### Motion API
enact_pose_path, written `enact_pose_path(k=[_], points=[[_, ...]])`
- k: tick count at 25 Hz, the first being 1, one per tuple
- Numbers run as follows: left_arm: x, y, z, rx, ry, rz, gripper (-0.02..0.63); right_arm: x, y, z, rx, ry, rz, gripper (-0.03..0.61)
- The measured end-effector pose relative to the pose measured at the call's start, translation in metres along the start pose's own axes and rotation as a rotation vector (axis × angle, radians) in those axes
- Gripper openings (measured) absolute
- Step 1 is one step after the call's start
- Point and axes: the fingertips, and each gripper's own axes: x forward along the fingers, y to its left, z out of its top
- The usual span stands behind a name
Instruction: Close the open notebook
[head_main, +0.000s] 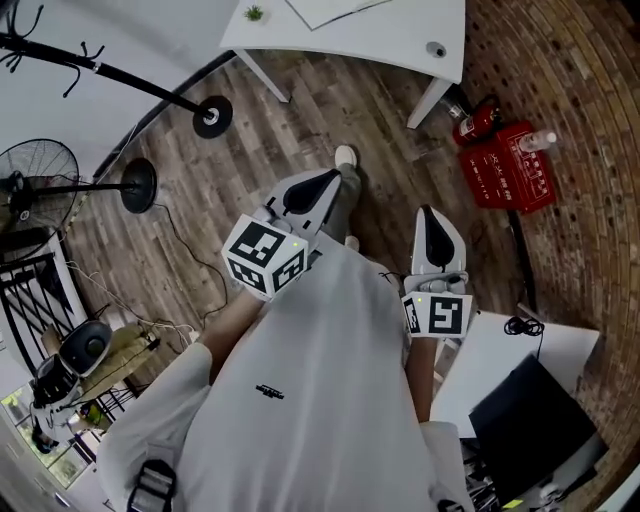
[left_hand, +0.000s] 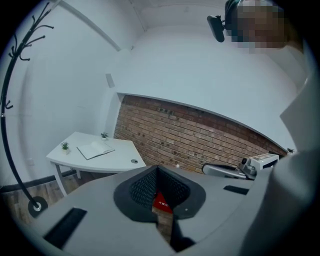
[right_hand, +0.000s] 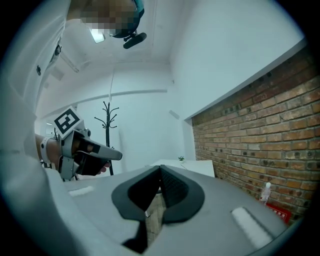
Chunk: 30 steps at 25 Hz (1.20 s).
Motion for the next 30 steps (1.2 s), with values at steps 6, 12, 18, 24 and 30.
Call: enact_pose_path(k=[6,12,18,24,30], points=[[0.058,0.036,0.018,-0.052,0.004,-0.026,0.009,0.048,-0.039,-0.002,0.006,0.044,-0.045,0.012],[0.118,0.096,0.063,-0.097,-0.009,-0.003,0.009,0.138,-0.088,0.014,0.012,0.085,-0.029,0.012],[0.179,0.152,0.119,-0.089,-0.012,0.014,0.009,0.245,-0.13,0.035,0.033,0.084,0.023,0.012],[0.233,0.191,0.158,-0.076,-0.02,0.01,0.009,0.339,-0.171,0.051,0.09,0.058,0.043,0.012],[0.264,0.22,0.184,-0.11,-0.031,0.058,0.009,0.398,-0.198,0.056,0.129,0.097,0.091,0.011]])
